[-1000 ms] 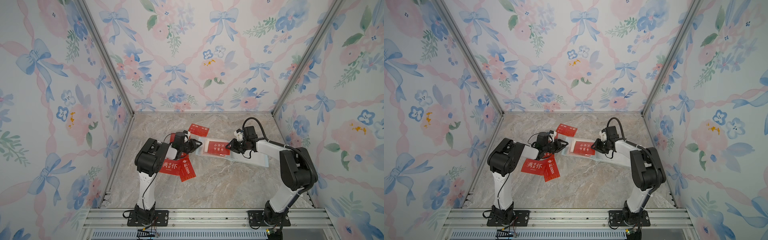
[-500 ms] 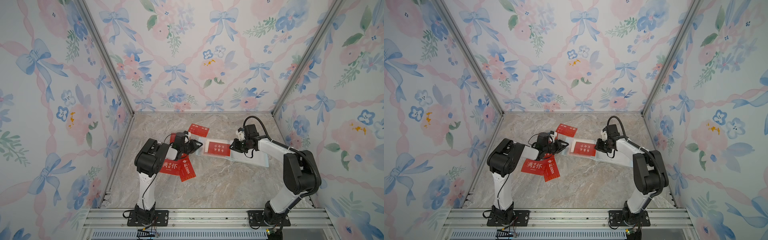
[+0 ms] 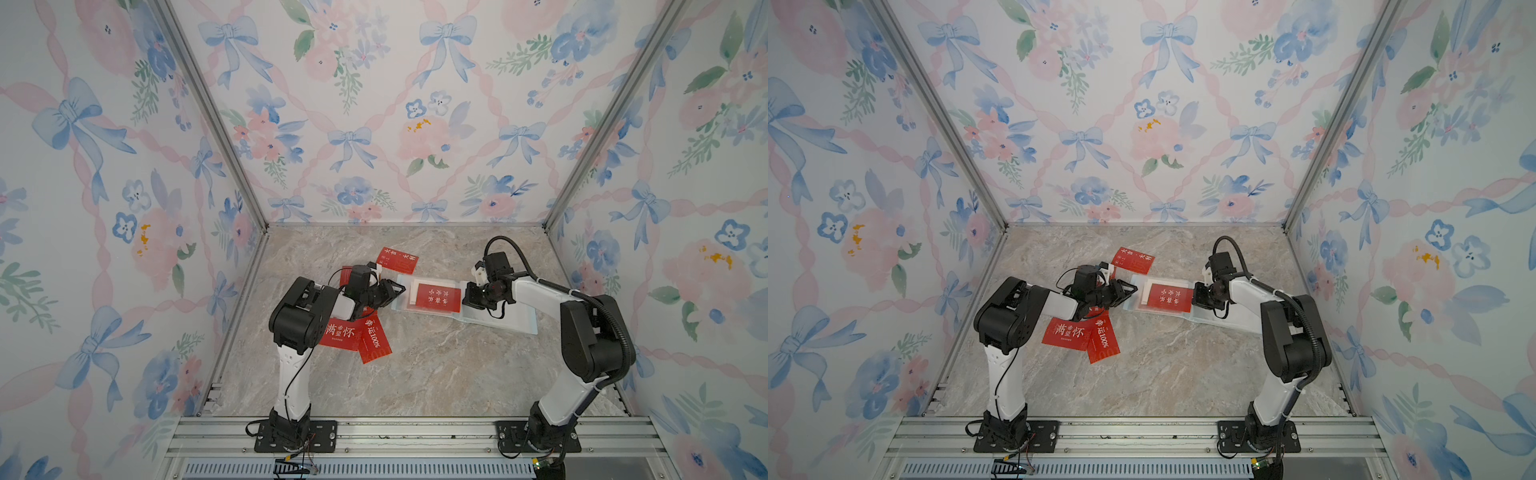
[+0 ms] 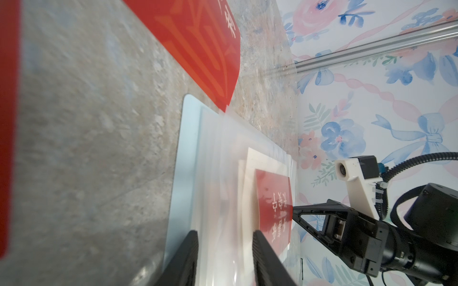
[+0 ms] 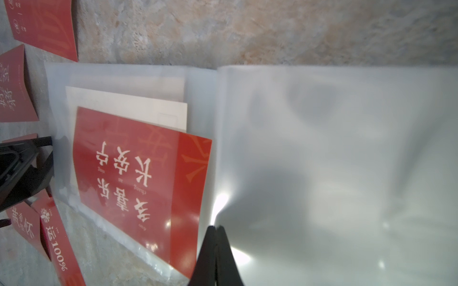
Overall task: Place the photos into the photo albums
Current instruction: Insert the photo into the photo album.
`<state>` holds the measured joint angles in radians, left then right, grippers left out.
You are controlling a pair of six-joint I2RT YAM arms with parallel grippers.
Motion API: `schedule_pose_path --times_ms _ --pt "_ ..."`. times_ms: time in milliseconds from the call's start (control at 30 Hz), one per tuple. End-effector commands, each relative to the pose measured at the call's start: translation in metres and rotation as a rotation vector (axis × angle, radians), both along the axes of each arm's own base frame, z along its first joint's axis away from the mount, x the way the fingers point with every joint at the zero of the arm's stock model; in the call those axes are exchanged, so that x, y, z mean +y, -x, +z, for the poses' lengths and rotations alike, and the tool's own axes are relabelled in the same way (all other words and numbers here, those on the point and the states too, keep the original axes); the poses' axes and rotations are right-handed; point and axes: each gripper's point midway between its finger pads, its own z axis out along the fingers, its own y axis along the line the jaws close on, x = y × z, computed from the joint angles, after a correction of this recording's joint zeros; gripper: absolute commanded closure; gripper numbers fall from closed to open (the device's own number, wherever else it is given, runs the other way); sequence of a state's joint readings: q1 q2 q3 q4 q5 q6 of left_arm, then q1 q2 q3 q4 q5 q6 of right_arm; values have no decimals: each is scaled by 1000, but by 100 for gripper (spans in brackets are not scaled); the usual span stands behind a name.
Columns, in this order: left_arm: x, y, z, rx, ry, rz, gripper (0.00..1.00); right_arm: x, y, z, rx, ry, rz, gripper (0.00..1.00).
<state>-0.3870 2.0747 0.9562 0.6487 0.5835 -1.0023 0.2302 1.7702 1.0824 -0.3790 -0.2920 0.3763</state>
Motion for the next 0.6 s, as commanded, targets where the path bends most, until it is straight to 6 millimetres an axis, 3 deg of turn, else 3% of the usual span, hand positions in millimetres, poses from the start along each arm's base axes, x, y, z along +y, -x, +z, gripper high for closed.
schedule_pose_path --times_ms 0,400,567 --pt "-1 7 0 -7 -17 -19 60 11 -3 -4 12 17 35 95" --pt "0 10 0 -4 -18 -19 60 53 -17 -8 16 5 108 95" --pt "1 10 4 -11 -16 -19 60 54 -17 -6 15 7 109 95"
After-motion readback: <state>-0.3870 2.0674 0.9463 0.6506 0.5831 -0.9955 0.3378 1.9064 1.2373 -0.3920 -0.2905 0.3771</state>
